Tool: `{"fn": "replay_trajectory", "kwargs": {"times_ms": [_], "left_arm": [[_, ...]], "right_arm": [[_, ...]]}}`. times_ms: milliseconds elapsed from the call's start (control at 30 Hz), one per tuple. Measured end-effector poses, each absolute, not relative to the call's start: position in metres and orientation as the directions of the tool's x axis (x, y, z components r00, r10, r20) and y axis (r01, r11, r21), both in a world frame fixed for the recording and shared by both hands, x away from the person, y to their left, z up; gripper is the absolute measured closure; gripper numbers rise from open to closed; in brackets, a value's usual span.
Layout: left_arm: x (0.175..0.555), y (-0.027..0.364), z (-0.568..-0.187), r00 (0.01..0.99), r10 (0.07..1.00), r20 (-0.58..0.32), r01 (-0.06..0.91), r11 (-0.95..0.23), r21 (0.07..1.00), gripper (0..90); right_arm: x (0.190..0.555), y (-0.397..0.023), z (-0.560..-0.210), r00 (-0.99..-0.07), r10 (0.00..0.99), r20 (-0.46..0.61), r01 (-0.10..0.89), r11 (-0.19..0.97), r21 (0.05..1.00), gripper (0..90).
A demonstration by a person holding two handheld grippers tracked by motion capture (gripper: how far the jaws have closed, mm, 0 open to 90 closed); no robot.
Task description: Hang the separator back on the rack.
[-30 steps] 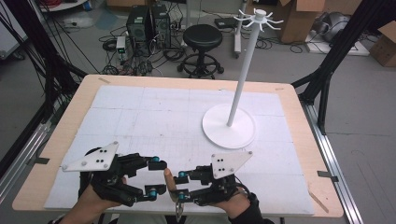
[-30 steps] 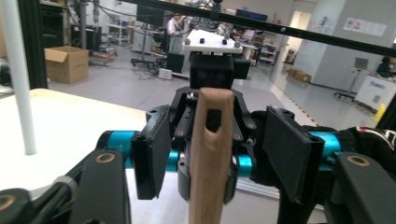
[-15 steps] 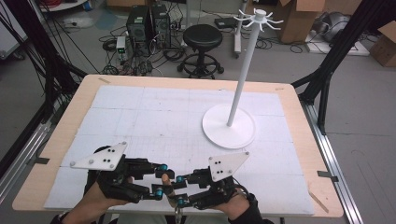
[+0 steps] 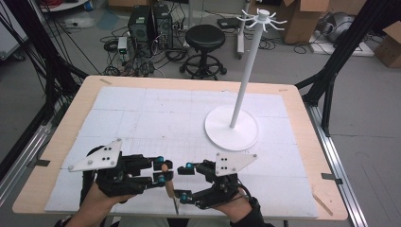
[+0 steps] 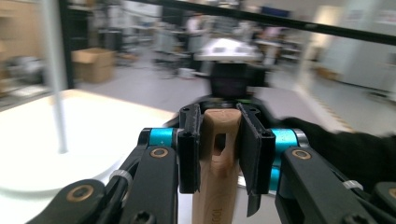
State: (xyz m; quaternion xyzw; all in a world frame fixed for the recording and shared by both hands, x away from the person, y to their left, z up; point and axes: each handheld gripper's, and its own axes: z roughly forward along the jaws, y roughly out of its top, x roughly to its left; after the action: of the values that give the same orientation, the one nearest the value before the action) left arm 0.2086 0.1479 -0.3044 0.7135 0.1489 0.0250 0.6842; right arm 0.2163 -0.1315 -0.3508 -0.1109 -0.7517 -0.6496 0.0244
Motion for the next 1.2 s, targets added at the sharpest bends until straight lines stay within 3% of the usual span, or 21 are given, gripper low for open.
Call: {"fn": "replay_trajectory", "kwargs": {"times_ms": [100,233,367,667,933,1033,1067,1200], "left_arm": [[0.209,0.151,-0.302,0.92,0.353,-0.169,0.181,-0.002,0.983,70.8],[0.209,0.151,-0.301,0.888,0.433,-0.157,0.177,-0.007,0.984,70.8],[0.208,0.149,-0.299,0.863,0.483,-0.147,0.17,-0.004,0.985,70.9],[0.2,0.134,-0.294,0.834,0.537,-0.127,0.142,0.013,0.99,70.9],[0.197,0.131,-0.292,0.82,0.557,-0.133,0.136,0.036,0.99,70.9],[0.196,0.131,-0.292,0.815,0.562,-0.141,0.139,0.047,0.989,70.9],[0.196,0.131,-0.292,0.814,0.564,-0.141,0.139,0.047,0.989,70.9],[0.196,0.132,-0.292,0.817,0.557,-0.146,0.141,0.053,0.989,70.9]], "right_arm": [[0.212,-0.133,-0.348,-0.96,0.249,0.127,0.158,0.109,0.981,39.1],[0.21,-0.126,-0.349,-0.942,0.324,0.086,0.134,0.129,0.982,38.3],[0.209,-0.117,-0.353,-0.925,0.376,0.057,0.124,0.156,0.98,36.1],[0.206,-0.091,-0.357,-0.88,0.475,-0.026,0.082,0.204,0.975,40.4],[0.203,-0.088,-0.358,-0.869,0.494,-0.025,0.083,0.196,0.977,52.9],[0.203,-0.09,-0.358,-0.868,0.496,-0.012,0.092,0.186,0.978,59.7],[0.203,-0.091,-0.359,-0.871,0.49,-0.018,0.087,0.189,0.978,65.9],[0.201,-0.092,-0.358,-0.868,0.495,-0.028,0.076,0.189,0.979,70.5]]}}
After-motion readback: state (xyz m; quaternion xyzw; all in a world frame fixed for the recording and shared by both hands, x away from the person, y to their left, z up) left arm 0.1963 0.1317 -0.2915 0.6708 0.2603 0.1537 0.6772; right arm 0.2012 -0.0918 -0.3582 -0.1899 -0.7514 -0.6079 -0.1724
